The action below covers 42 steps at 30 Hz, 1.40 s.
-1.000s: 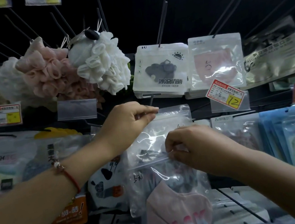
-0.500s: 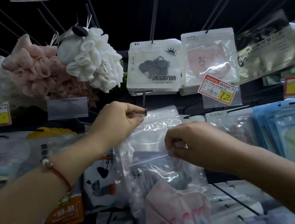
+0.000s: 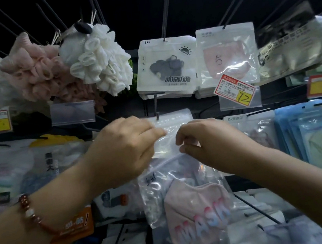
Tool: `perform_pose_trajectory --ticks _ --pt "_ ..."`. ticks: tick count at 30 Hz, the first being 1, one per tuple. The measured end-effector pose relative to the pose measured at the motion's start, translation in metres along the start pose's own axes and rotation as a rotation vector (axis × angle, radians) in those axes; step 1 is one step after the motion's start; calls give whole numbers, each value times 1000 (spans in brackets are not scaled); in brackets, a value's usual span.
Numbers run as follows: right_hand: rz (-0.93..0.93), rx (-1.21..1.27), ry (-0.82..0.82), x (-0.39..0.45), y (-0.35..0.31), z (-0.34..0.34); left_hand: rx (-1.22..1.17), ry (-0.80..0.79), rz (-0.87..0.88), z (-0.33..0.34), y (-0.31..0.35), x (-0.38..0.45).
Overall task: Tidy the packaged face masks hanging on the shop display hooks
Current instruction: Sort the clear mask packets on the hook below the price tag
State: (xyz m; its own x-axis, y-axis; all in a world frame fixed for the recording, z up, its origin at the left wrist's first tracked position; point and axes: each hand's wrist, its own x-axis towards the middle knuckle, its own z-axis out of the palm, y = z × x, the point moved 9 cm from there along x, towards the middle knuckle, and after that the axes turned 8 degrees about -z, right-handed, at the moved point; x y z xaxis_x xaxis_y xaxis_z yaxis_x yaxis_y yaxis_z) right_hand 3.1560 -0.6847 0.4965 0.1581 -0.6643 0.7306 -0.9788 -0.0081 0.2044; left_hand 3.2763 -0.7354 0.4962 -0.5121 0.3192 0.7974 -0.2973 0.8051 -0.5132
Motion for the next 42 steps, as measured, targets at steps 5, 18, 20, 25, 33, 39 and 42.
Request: perform_pose_trajectory --ticks 5,18,20,25,33,39,42 --pt "10 -6 4 8 -6 -3 -193 -302 -253 14 -3 -2" --pt "-52 -217 146 0 -17 -14 -185 -18 -281 -5 -40 21" --pt "-78 -220 88 -1 -22 -7 -193 -28 -300 -1 -42 24" --pt "-15 -163 -63 0 -12 10 -212 -93 -379 6 -49 30" --pt "17 -80 -119 -2 -13 25 -703 -340 -751 28 -75 22" --pt "35 -31 -165 -4 -17 33 -403 -319 -652 35 -73 18" --pt "50 -8 -175 -7 -17 42 68 -198 -387 36 -51 14"
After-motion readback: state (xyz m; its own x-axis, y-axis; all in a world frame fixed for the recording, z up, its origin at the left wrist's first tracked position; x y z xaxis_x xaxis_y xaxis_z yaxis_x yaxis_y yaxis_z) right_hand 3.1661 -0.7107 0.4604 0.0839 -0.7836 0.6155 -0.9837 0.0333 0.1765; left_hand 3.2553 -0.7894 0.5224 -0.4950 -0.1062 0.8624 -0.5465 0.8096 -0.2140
